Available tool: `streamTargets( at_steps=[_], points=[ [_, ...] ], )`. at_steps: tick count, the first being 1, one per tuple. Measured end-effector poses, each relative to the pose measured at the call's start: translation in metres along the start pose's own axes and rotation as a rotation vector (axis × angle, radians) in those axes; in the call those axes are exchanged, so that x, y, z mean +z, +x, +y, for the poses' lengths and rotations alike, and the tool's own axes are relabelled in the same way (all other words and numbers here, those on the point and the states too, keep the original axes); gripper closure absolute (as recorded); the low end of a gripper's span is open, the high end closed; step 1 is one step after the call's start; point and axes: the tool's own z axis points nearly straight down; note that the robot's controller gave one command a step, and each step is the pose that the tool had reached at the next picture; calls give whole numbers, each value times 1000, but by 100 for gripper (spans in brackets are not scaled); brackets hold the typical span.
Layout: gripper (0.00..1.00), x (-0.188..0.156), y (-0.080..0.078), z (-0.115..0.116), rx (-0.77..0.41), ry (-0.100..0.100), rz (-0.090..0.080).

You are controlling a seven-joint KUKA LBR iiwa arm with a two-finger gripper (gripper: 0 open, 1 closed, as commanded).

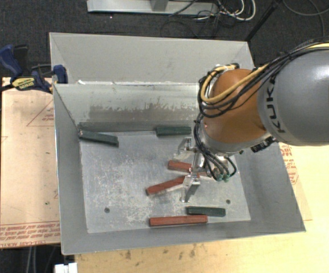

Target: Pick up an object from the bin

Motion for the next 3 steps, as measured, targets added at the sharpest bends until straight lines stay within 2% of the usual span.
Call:
streamTargets(
  at_steps=[1, 2, 3],
  points=[
    [0, 18, -1, -7, 7, 0, 1],
    [0, -2, 6, 0, -92, 0, -3],
    [0, 62, 7, 11, -77, 0, -6]
  ],
)
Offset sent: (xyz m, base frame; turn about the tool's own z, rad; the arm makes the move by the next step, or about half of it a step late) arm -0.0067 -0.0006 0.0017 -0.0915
